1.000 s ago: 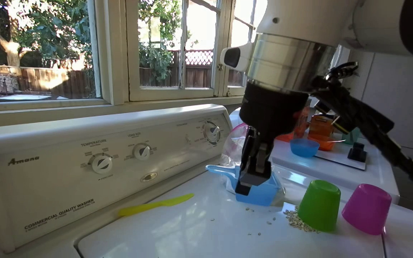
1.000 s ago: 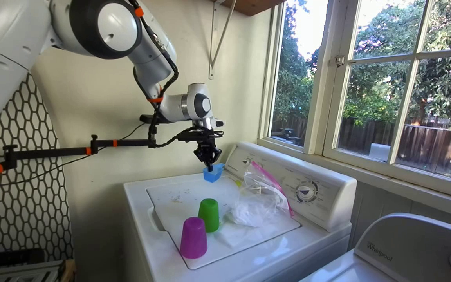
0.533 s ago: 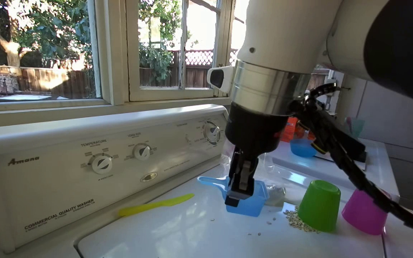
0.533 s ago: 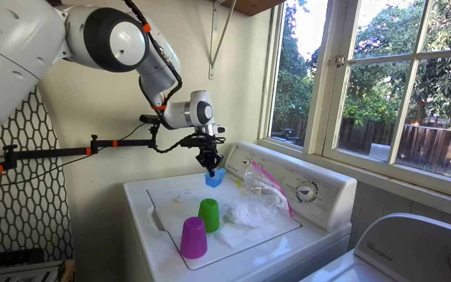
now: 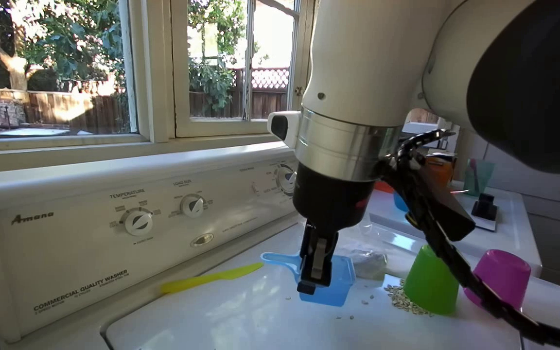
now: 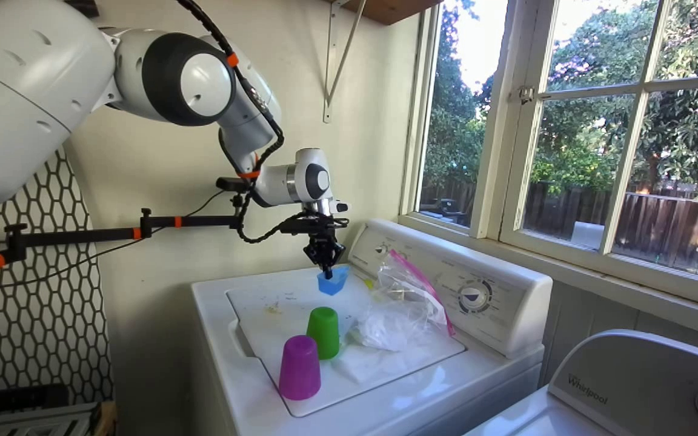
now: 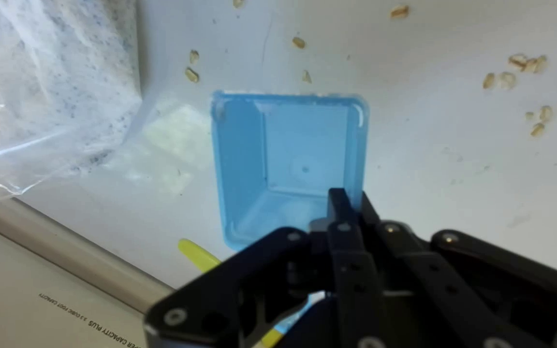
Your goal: Take the blue measuring cup out of the clear plastic bag.
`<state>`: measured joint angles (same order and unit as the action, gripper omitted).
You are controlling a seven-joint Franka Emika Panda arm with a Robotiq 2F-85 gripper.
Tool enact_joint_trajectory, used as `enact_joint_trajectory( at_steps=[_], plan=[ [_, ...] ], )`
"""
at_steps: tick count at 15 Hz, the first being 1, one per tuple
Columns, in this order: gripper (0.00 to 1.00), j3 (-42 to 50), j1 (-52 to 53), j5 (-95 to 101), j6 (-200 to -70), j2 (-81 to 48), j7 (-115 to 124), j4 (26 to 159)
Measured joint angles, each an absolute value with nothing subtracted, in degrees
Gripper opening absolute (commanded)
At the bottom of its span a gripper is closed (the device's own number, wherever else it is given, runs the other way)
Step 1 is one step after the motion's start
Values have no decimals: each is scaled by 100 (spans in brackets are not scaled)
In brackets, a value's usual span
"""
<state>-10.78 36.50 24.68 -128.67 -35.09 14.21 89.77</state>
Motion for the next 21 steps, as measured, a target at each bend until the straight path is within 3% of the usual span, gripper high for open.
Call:
enact_joint_trajectory(
  at_steps=[15, 16, 21],
  plan=[
    [2, -1004, 3810, 2444, -12867, -3965, 1421, 8627],
    [24, -1003, 3820, 2444, -12867, -3986, 1421, 8602],
    [61, -963, 3858, 2444, -12867, -4038, 1421, 8540]
  ],
)
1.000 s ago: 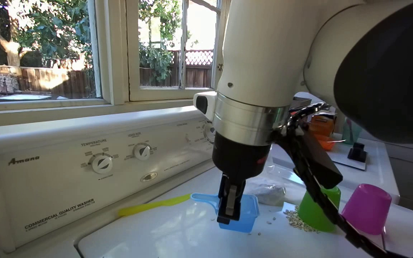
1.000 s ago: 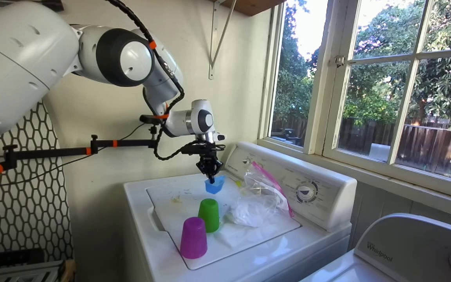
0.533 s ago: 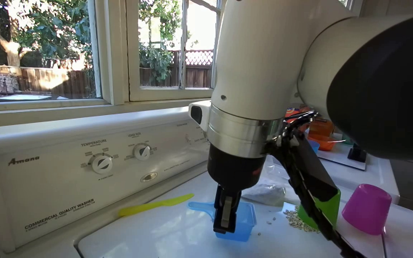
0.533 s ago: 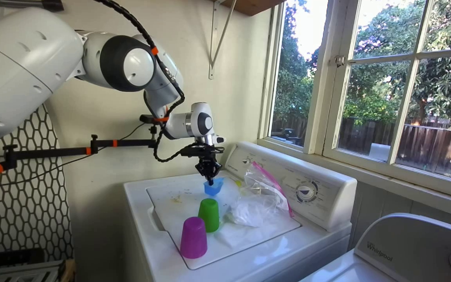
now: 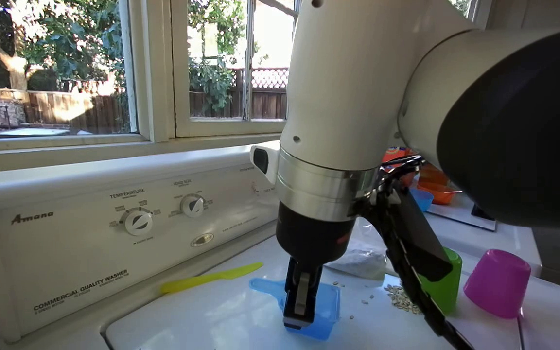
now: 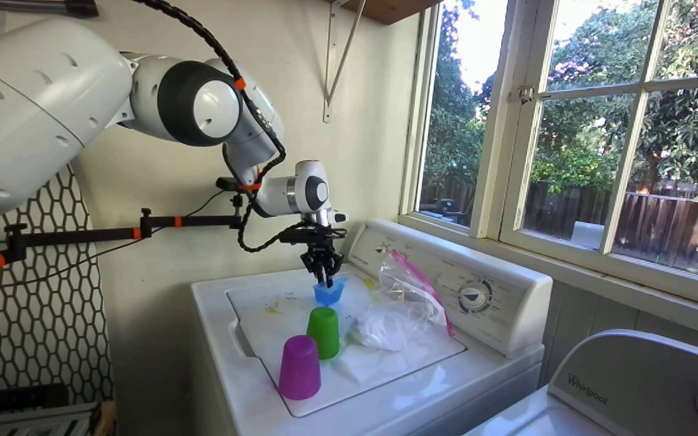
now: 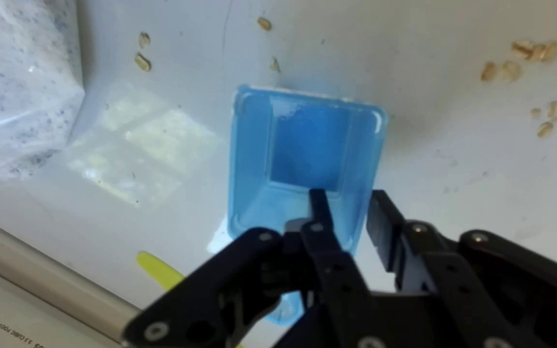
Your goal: Take the blue measuring cup out of the clear plastic bag.
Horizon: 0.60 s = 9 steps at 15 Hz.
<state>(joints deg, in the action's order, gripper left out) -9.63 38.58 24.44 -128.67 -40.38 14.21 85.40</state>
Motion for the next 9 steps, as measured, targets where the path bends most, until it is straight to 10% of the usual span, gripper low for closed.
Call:
enact_joint_trajectory(
  at_steps=[5, 9],
  plan=[
    [98, -813, 3876, 2444, -12867, -4010, 1459, 8469],
    [100, -776, 3783, 2261, -12869, -3818, 1562, 8457]
  ],
)
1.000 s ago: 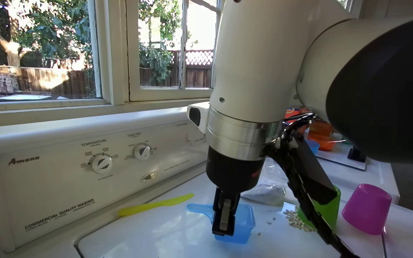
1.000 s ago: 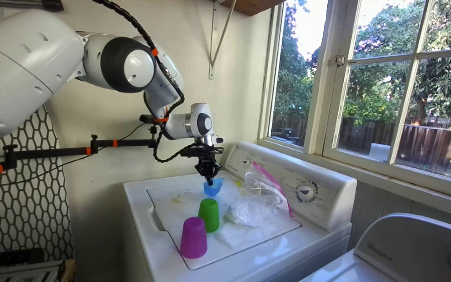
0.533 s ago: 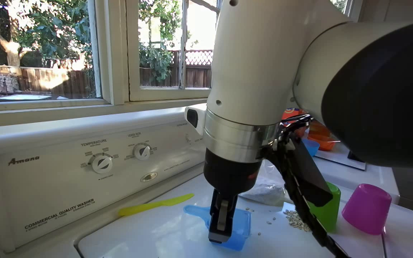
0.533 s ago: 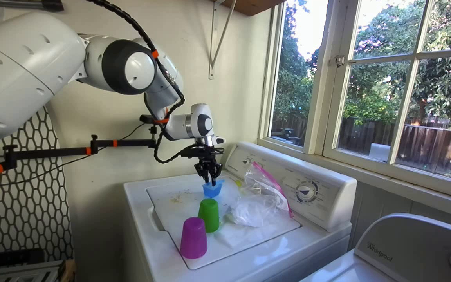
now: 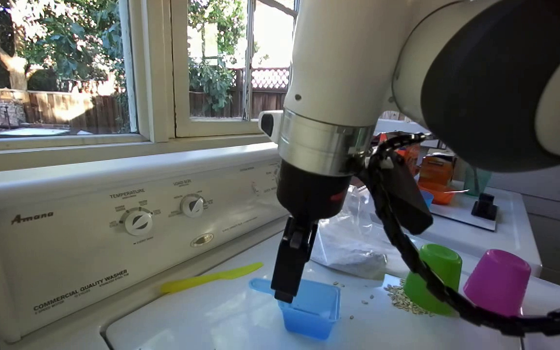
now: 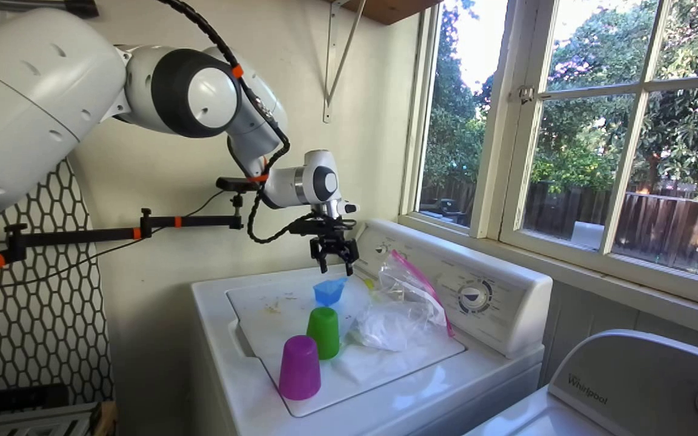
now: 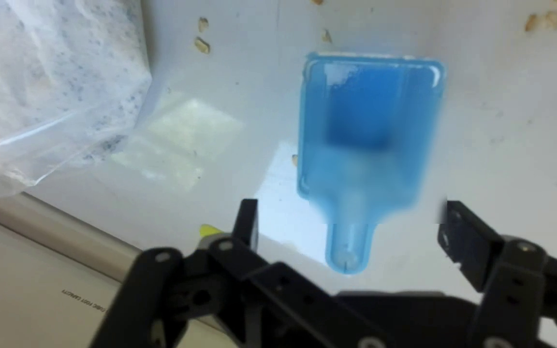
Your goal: Take the blue measuring cup out of the clear plastic bag.
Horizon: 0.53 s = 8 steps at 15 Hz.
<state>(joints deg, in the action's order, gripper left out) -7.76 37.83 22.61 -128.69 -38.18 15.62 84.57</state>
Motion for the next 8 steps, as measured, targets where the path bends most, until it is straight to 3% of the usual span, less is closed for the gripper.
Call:
enact_joint_trajectory(
  at_steps=[8],
  plan=[
    [100, -778, 3494, 1739, -12810, -3202, 1713, 8766]
  ],
)
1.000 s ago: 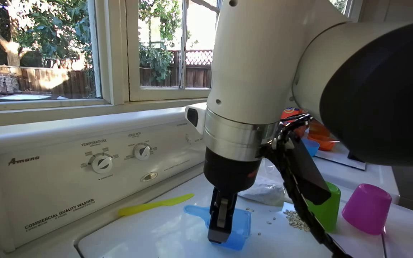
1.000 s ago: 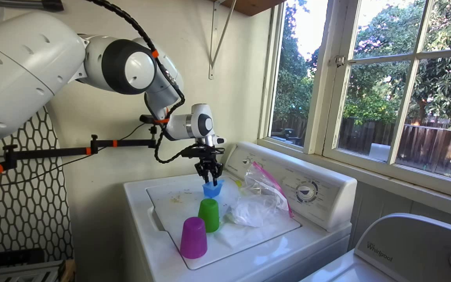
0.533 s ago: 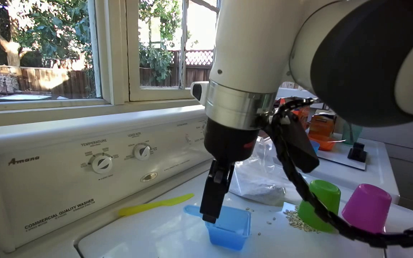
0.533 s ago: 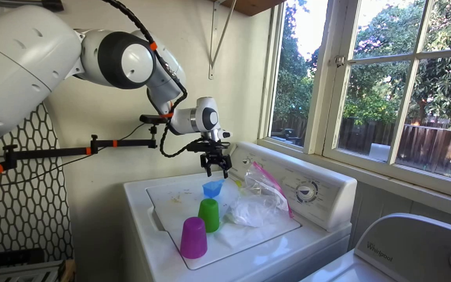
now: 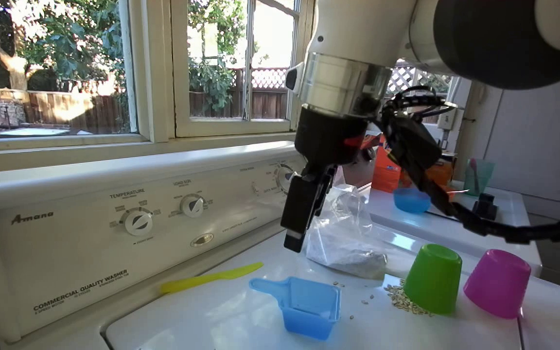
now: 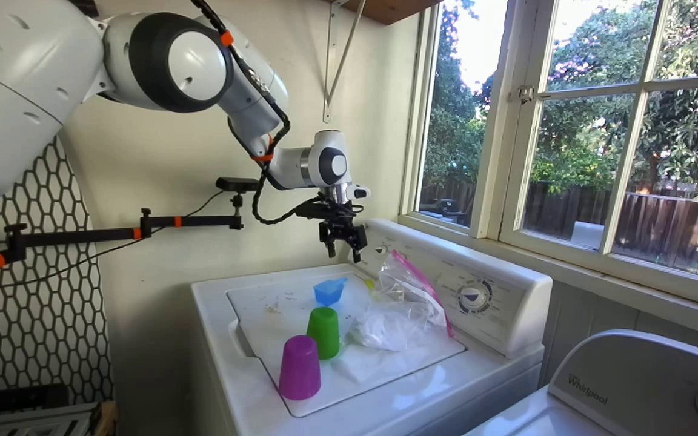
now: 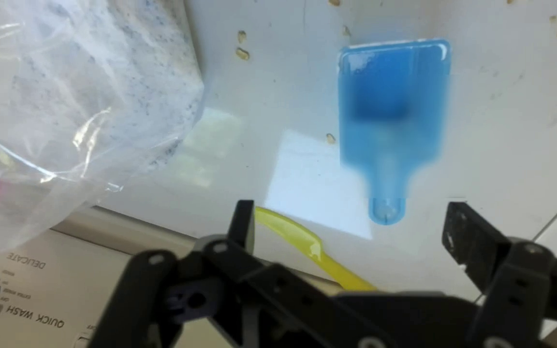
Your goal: Take the blue measuring cup out of the clear plastic bag.
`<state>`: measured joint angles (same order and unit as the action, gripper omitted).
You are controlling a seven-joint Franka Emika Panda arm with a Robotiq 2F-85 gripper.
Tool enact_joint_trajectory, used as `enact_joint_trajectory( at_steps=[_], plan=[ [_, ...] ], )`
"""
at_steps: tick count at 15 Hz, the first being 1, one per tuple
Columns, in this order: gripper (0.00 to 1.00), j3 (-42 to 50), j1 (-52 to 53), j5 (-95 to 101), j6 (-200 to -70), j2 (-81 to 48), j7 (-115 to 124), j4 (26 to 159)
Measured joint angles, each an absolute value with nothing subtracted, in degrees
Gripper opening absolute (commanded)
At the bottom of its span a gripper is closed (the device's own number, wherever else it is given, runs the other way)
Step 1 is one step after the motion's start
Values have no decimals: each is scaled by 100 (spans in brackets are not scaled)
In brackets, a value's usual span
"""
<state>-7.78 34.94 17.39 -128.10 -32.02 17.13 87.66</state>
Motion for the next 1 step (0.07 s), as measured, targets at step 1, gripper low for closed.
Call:
enact_joint_trajectory(
  at_steps=[1],
  plan=[
    [100, -780, 3471, 1721, -12808, -3131, 1713, 8793]
  ],
)
